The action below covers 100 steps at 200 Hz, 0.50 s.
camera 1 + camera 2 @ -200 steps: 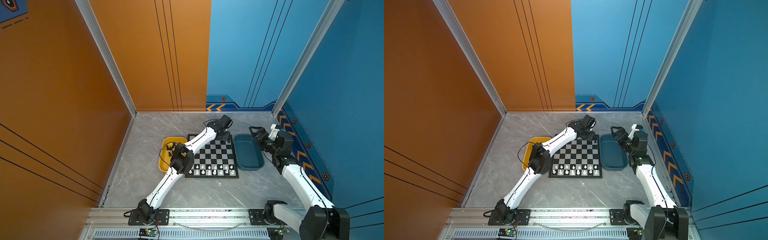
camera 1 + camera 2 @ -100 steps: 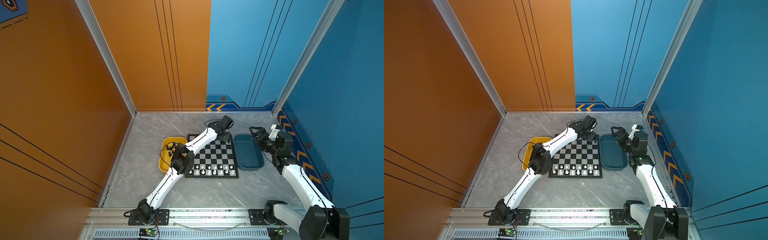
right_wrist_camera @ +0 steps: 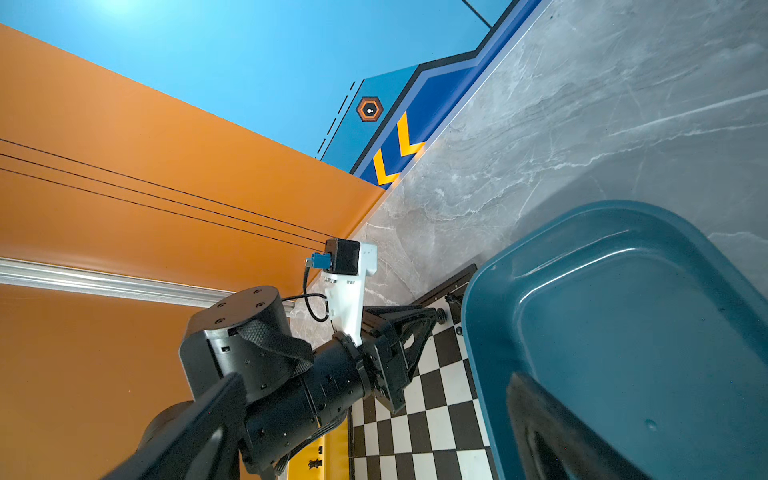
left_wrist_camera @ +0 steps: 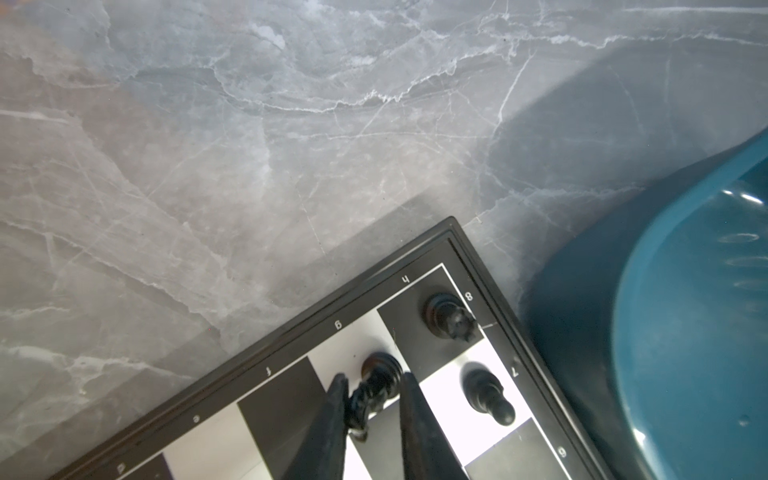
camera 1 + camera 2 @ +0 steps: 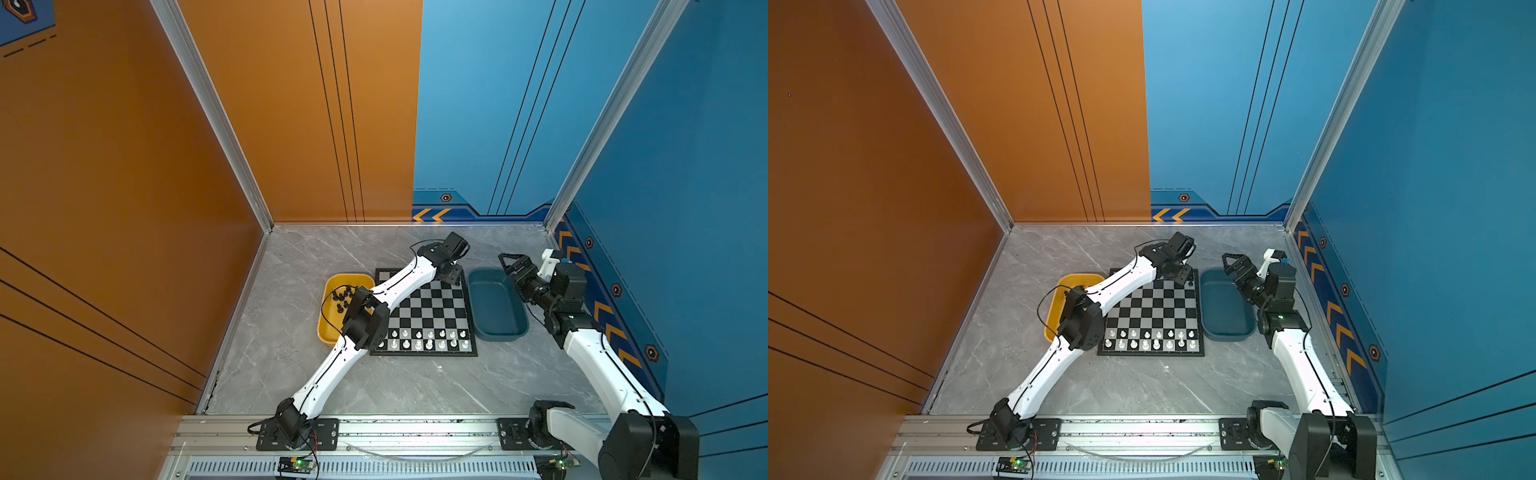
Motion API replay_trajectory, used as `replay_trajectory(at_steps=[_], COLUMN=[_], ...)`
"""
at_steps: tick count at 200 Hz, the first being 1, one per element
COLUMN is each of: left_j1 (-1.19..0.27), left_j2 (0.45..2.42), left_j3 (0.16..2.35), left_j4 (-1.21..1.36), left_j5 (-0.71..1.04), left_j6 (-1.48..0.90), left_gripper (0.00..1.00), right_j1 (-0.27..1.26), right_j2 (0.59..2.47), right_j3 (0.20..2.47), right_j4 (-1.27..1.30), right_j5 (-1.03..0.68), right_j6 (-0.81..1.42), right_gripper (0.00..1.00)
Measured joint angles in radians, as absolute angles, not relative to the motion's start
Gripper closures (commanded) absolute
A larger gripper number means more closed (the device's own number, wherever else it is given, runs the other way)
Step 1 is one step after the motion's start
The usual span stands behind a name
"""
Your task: Set up the chess pieces on the board
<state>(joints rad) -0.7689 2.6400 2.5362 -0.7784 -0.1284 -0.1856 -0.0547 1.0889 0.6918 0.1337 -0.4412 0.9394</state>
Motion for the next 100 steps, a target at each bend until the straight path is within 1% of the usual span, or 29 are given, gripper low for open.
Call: replay_trajectory(at_steps=[100], left_j1=[-0.776], left_j2=[2.64], left_j3=[2.536], left_j4=[-0.778], left_j5=[-0.176], left_j6=[-0.153], left_gripper=[0.77], right_j1=[-0.055], right_j2=[1.089], right_j3=[0.69], right_j4=[0.134], right_j5=[-0.442], right_j6=[0.939], right_gripper=[0.0])
